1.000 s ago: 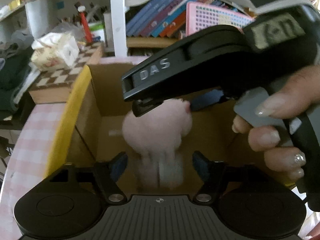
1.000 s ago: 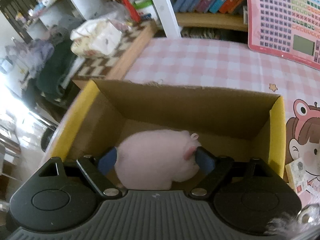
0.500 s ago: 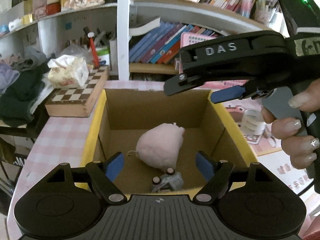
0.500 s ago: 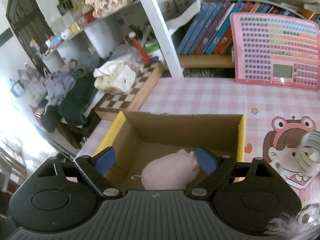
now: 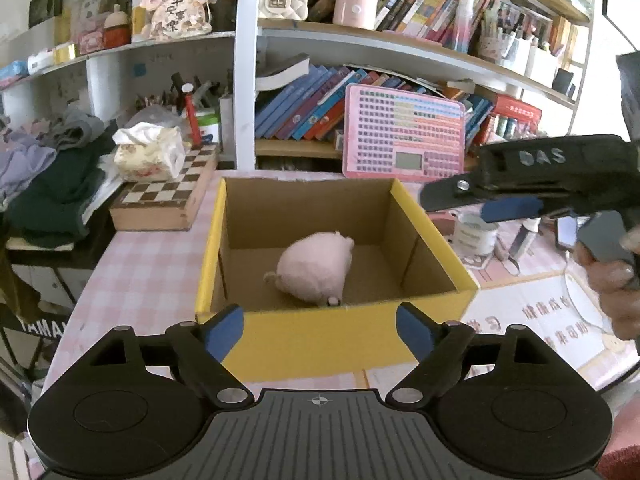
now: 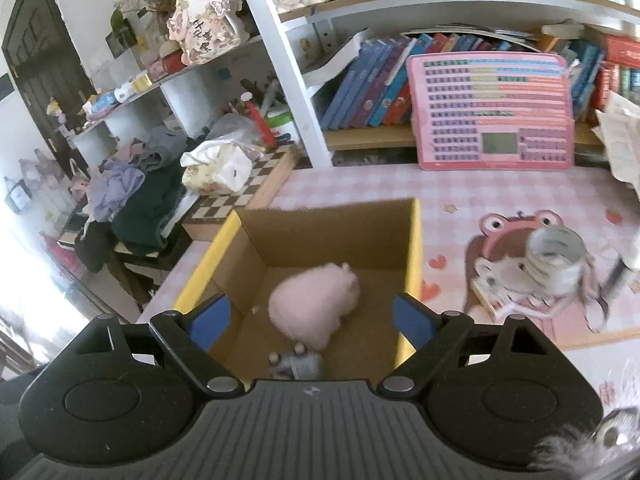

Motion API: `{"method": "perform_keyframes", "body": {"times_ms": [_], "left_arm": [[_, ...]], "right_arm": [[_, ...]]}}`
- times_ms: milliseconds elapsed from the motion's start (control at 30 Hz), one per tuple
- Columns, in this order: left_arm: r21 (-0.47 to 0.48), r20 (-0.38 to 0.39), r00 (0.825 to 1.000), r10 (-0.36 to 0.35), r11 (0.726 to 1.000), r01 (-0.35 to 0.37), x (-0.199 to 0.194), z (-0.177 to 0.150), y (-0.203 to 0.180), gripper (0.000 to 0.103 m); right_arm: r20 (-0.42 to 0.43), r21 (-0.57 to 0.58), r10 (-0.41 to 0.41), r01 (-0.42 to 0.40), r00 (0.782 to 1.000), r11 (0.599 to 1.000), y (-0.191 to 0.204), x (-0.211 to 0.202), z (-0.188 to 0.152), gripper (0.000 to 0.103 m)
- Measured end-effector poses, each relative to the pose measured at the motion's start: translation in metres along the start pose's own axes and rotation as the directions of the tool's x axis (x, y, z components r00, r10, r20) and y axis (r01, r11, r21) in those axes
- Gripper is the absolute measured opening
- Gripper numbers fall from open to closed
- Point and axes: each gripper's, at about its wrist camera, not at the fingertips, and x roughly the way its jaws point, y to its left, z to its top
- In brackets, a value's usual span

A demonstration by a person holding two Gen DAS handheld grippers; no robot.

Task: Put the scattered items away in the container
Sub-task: 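Withdraw both open tools up and away from the yellow box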

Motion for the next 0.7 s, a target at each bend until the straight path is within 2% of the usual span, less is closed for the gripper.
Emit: {"method": "perform_keyframes", "body": {"times_ms": [300, 467, 700], "left_arm": [[0.009, -0.017, 1.0, -0.024, 1.0, 0.024, -0.016, -0.023, -0.002, 0.086], [0.018, -0.025, 0.999, -0.025, 1.0, 0.025, -0.021, -0.033, -0.004, 0.086], [0.007, -0.045, 0.999, -0.019, 1.0, 0.019, -0.027, -0.045, -0.003, 0.086]], "right_arm": [[0.01, -0.033, -0.069, 0.07, 0.998, 0.997, 0.004, -0.031, -0.051, 0.089], [-0.002, -0.017, -0.092, 0.092, 0.996, 0.996, 0.006, -0.038, -0.074, 0.089], [-0.008, -0.058, -0.155, 0.155, 0.988, 0.986, 0.015, -0.042, -0.105, 0.089]]}}
